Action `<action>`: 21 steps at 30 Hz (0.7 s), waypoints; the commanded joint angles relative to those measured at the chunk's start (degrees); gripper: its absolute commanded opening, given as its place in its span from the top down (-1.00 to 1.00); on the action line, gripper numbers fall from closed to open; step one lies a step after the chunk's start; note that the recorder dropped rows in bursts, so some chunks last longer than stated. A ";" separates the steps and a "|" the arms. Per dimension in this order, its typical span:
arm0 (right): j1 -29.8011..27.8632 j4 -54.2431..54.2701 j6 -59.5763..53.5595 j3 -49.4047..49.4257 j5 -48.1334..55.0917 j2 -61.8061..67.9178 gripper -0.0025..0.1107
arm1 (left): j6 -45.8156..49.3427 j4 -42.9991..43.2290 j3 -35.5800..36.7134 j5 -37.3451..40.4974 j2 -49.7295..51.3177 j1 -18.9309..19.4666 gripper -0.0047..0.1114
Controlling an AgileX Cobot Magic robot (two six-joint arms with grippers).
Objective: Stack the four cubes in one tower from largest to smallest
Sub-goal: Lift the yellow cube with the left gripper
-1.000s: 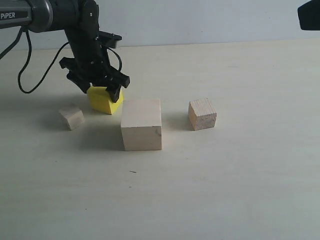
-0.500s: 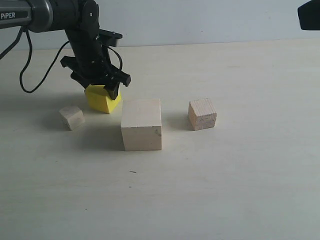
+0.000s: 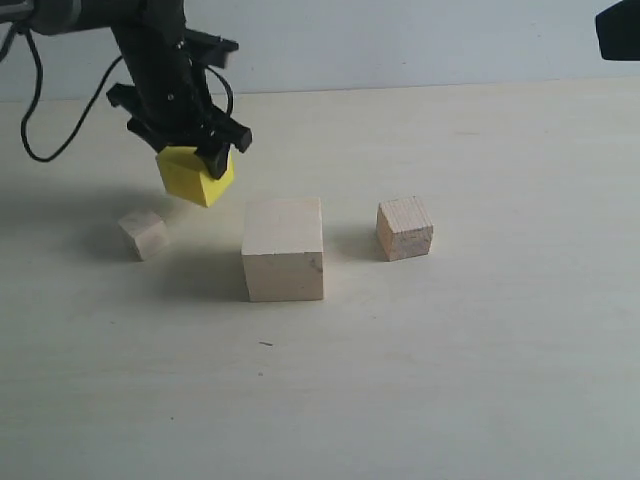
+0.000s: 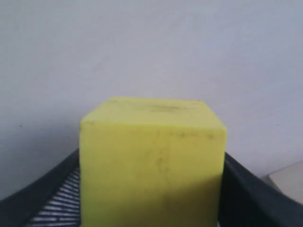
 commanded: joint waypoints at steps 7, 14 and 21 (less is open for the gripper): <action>-0.29 0.05 0.07 0.34 -0.74 -0.42 0.96 | 7.05 -3.86 -0.22 5.90 -10.68 -0.06 0.92; -0.29 0.05 0.07 0.34 -0.52 -0.42 0.96 | 20.56 -13.89 -0.22 8.25 -14.33 -0.06 0.92; -0.29 0.05 0.07 0.34 0.18 -0.42 0.96 | 24.63 -17.65 -0.22 8.25 -15.78 -0.98 0.92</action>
